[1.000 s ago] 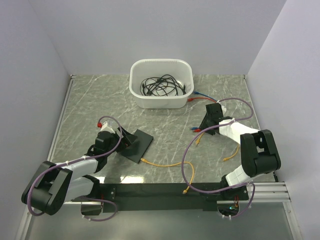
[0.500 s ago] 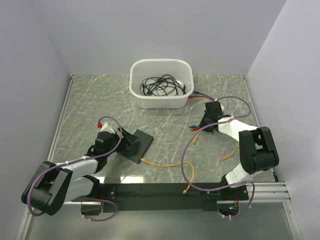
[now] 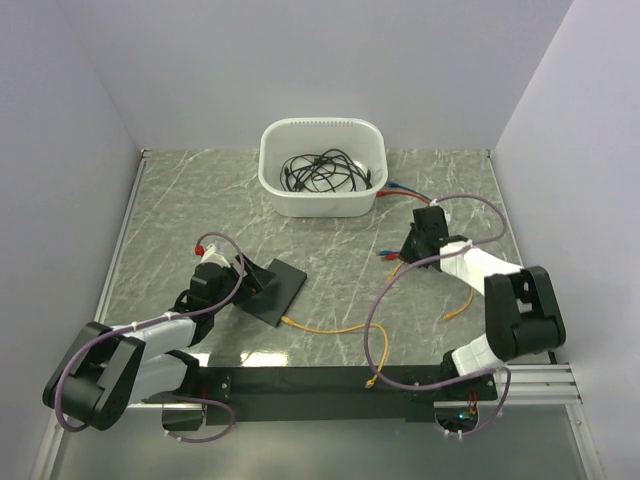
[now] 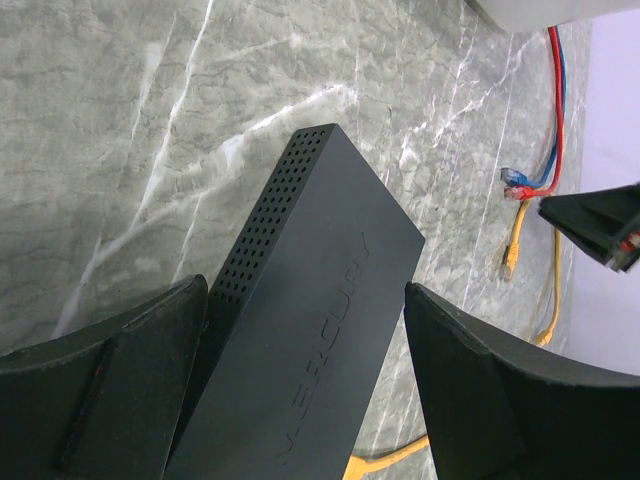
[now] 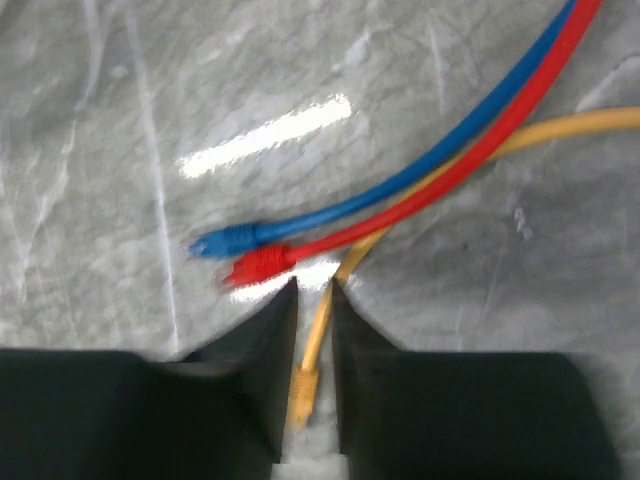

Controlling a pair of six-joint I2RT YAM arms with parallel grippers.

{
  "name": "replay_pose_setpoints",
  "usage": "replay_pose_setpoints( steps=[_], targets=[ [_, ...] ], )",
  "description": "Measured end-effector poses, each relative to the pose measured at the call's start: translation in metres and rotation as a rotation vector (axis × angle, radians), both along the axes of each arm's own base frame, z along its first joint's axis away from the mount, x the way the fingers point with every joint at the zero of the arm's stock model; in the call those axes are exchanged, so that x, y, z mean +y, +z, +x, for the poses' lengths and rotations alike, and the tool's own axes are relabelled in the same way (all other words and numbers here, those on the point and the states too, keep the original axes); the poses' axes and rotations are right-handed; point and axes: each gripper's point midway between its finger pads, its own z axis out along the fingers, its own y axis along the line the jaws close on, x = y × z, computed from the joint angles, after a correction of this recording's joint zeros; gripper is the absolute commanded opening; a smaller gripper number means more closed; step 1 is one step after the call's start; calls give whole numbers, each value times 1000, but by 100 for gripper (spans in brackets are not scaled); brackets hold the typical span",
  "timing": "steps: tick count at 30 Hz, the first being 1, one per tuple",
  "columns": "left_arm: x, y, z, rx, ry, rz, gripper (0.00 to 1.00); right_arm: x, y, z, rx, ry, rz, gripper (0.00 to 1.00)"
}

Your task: Insert the plug into the switch port

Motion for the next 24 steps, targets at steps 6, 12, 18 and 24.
replay_pose_setpoints(
  steps=[6, 12, 18, 24],
  targets=[
    [0, 0, 1, -1, 1, 0, 86, 13, 31, -10, -88, 49, 9, 55],
    [0, -1, 1, -1, 1, 0, 86, 24, 25, -21, -66, 90, 20, 55],
    [0, 0, 1, -1, 1, -1, 86, 35, 12, -40, 8, 130, 15, 54],
    [0, 0, 0, 1, 1, 0, 86, 38, 8, -48, 43, 131, 21, 54]
  ],
)
